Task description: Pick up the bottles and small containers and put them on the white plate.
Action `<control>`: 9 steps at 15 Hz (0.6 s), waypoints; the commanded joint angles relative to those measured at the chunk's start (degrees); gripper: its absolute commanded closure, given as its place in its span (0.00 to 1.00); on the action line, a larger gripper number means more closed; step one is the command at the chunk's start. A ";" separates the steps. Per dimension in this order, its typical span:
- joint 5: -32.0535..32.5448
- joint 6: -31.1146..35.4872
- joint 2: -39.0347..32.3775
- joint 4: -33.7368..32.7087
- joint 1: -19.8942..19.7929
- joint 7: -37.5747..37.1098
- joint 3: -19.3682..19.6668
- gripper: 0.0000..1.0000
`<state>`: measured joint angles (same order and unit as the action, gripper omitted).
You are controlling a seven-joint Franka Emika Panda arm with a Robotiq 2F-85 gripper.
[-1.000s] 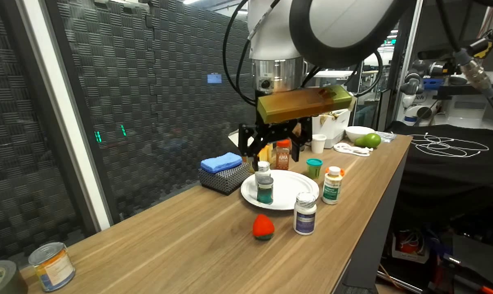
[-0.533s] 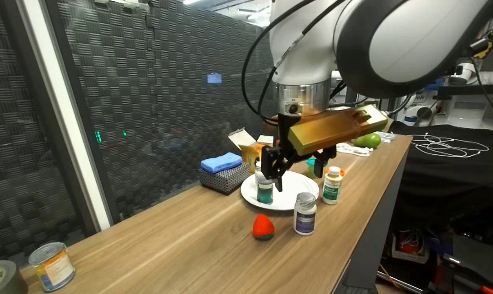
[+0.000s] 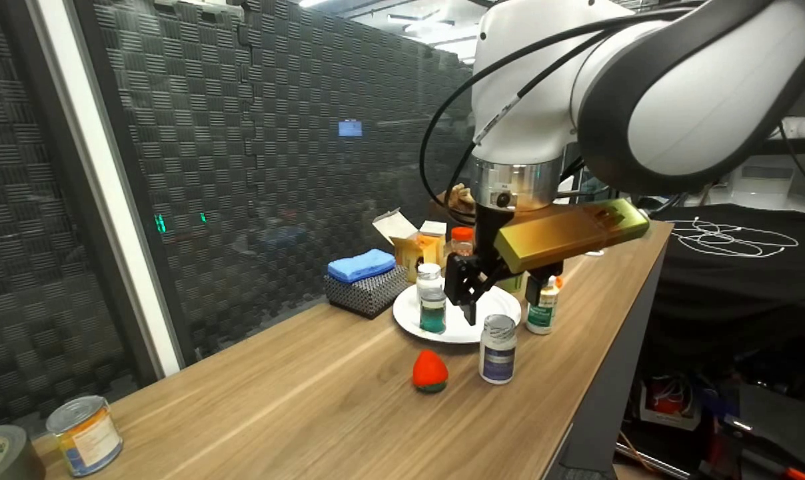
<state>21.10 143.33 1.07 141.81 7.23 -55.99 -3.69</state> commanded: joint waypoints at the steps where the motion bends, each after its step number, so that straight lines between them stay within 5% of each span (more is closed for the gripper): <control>1: -1.99 3.62 -1.14 0.17 -1.36 3.10 -0.31 0.00; 5: -5.58 5.89 -2.40 0.16 -1.11 6.07 -0.53 0.00; 9: -7.23 4.80 -0.32 1.71 -0.55 6.06 -0.83 0.22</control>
<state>15.66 147.86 -1.73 141.88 6.58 -50.86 -3.89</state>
